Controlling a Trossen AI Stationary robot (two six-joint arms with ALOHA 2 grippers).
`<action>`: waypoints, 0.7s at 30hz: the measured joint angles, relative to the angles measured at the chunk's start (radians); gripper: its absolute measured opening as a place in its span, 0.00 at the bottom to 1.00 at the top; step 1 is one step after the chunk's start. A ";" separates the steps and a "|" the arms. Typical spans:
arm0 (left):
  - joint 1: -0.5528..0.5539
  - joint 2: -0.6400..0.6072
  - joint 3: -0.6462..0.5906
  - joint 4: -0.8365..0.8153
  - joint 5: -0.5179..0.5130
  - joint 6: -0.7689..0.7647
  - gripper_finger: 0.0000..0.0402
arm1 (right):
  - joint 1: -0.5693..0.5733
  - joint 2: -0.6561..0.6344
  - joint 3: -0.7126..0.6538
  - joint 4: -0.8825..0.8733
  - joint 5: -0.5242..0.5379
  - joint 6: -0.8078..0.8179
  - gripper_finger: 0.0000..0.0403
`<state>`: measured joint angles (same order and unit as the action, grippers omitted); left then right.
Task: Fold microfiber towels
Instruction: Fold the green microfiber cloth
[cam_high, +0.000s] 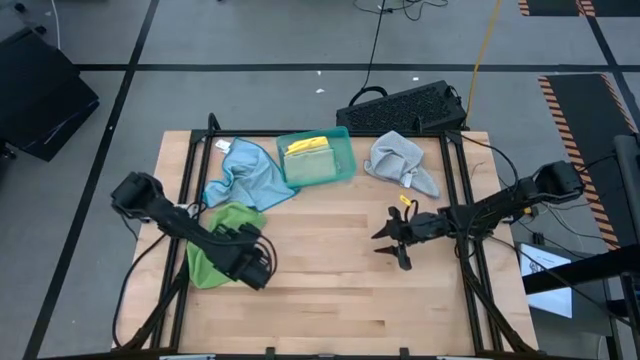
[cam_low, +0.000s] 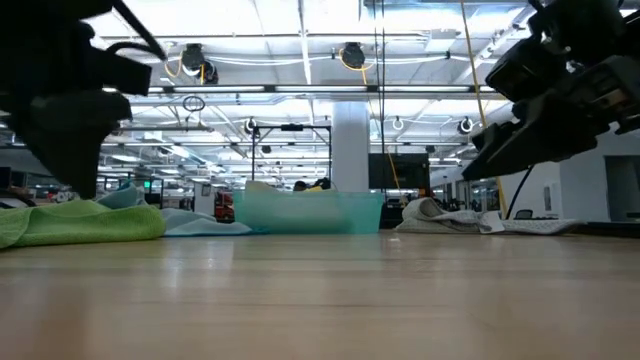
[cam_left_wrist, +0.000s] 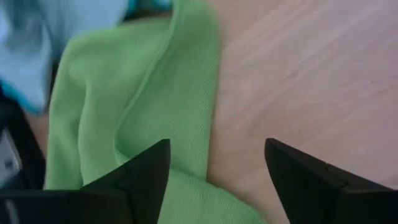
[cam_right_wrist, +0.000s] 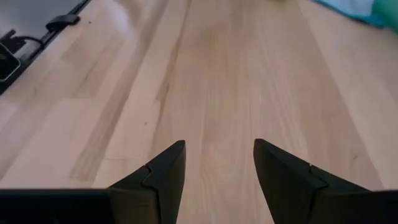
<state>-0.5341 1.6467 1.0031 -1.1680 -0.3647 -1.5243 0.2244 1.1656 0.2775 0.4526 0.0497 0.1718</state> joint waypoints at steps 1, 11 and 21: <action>0.000 0.007 0.000 -0.008 0.015 -0.031 0.66 | 0.002 0.000 0.000 0.010 0.004 0.000 0.45; -0.024 0.075 0.000 -0.008 0.102 -0.356 0.59 | 0.003 0.000 0.000 0.037 0.003 -0.031 0.45; -0.039 0.155 0.000 -0.007 0.193 -0.558 0.56 | 0.002 0.000 0.000 0.037 0.002 -0.099 0.45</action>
<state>-0.5732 1.8017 1.0031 -1.1749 -0.1719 -2.0821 0.2268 1.1656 0.2775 0.4898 0.0517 0.0725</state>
